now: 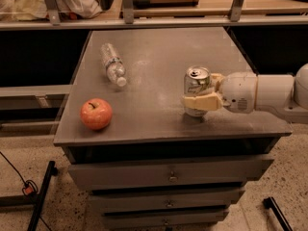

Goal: Knock 7up can over

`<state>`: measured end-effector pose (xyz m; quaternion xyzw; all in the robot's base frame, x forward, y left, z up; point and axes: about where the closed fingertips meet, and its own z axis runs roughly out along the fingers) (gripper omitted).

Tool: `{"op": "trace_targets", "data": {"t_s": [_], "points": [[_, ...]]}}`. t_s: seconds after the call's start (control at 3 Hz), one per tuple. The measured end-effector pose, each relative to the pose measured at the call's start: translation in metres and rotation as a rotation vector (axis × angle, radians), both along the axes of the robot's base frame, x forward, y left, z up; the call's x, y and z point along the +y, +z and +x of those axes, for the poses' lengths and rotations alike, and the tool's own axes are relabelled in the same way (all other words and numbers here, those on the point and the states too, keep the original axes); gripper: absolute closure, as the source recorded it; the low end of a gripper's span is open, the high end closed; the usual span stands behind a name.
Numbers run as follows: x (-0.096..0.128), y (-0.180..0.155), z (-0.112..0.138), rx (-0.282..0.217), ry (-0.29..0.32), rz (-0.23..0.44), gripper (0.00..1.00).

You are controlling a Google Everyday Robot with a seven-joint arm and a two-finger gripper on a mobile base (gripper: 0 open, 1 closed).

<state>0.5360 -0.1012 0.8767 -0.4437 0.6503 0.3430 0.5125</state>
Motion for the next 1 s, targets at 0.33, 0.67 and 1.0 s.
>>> {"op": "trace_targets", "data": {"t_s": [0.33,0.67,1.0], "points": [[-0.017,0.010,0.022,0.028,-0.008,-0.157,1.00],[-0.028,0.020,0.043,0.014,-0.011,-0.369,1.00],[-0.027,0.025,0.051,-0.033,-0.004,-0.593,1.00]]}}
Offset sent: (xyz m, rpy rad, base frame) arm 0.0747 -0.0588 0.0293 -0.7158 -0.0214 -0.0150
